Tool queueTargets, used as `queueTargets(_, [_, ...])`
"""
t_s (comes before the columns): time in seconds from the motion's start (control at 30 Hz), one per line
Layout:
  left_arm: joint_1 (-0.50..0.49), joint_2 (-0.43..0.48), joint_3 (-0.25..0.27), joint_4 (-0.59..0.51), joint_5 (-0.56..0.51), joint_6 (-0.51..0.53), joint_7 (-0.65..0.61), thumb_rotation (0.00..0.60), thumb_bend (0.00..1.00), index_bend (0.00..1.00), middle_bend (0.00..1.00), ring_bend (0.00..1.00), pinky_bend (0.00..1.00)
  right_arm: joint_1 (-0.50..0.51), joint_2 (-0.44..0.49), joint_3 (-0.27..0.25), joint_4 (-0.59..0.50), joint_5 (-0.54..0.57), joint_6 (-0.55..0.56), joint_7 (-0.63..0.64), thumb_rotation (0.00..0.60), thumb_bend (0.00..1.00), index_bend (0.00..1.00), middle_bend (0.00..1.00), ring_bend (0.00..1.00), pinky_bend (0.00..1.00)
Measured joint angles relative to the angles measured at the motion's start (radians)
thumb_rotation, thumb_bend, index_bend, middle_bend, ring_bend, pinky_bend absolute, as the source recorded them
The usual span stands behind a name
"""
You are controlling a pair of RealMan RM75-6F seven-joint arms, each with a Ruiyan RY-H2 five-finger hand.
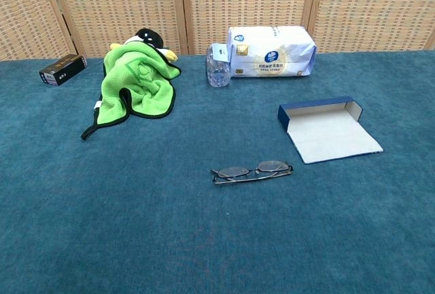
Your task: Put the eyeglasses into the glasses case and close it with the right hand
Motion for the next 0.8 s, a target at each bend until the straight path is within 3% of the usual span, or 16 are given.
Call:
queueTargets(0.33, [0.002, 0.004, 0.001, -0.003, 0.000, -0.010, -0.011, 0.600, 0.00, 0.00, 0.00, 0.00, 0.00, 0.003, -0.001, -0.004, 0.000, -0.004, -0.010, 0.002, 0.600, 0.03, 0.08, 0.00, 0.00, 0.00])
queueTargets(0.5, [0.005, 0.018, 0.002, -0.014, 0.013, -0.003, -0.034, 0.600, 0.00, 0.00, 0.00, 0.00, 0.00, 0.031, -0.004, -0.012, -0.004, -0.027, -0.055, 0.005, 0.600, 0.05, 0.17, 0.00, 0.00, 0.00])
queueTargets(0.8, [-0.003, 0.012, -0.019, -0.013, -0.007, -0.011, -0.022, 0.600, 0.00, 0.00, 0.00, 0.00, 0.00, 0.211, -0.041, 0.005, 0.000, -0.088, -0.260, -0.026, 0.600, 0.29, 0.34, 0.00, 0.00, 0.00])
